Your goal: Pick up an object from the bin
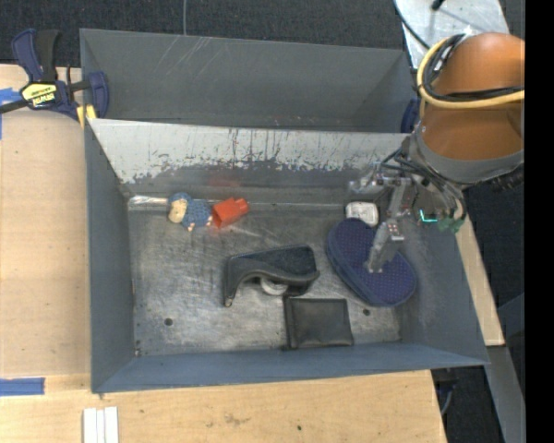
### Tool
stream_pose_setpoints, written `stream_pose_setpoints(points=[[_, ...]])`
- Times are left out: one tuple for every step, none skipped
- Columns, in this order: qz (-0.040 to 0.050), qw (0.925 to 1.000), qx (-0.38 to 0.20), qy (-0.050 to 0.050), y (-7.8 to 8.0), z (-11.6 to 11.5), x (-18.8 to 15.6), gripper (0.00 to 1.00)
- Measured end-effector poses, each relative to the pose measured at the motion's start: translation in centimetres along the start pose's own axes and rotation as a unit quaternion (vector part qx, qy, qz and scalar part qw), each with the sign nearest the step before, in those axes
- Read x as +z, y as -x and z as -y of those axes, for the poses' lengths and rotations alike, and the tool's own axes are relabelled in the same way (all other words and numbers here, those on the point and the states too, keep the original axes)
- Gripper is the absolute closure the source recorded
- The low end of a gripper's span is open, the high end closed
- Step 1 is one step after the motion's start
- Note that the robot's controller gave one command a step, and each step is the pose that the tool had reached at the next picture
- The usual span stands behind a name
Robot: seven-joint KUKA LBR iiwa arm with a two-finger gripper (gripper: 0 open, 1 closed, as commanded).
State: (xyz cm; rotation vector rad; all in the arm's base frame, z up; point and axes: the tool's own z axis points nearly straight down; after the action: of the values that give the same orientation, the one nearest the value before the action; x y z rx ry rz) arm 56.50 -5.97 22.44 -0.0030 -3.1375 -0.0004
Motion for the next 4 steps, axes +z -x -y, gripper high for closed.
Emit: stream_pose_setpoints(points=[[0.0046,0.9979,-0.064,-0.003,2.8,-5.1,15.3,0.0],[0.0085,0.9922,-0.125,-0.004,1.1,-8.7,14.9,0.0],[0.008,0.989,-0.148,-0.002,-1.1,-11.4,15.0,0.0],[0.0132,0.989,-0.147,-0.002,-0.8,-11.4,14.8,1.0]])
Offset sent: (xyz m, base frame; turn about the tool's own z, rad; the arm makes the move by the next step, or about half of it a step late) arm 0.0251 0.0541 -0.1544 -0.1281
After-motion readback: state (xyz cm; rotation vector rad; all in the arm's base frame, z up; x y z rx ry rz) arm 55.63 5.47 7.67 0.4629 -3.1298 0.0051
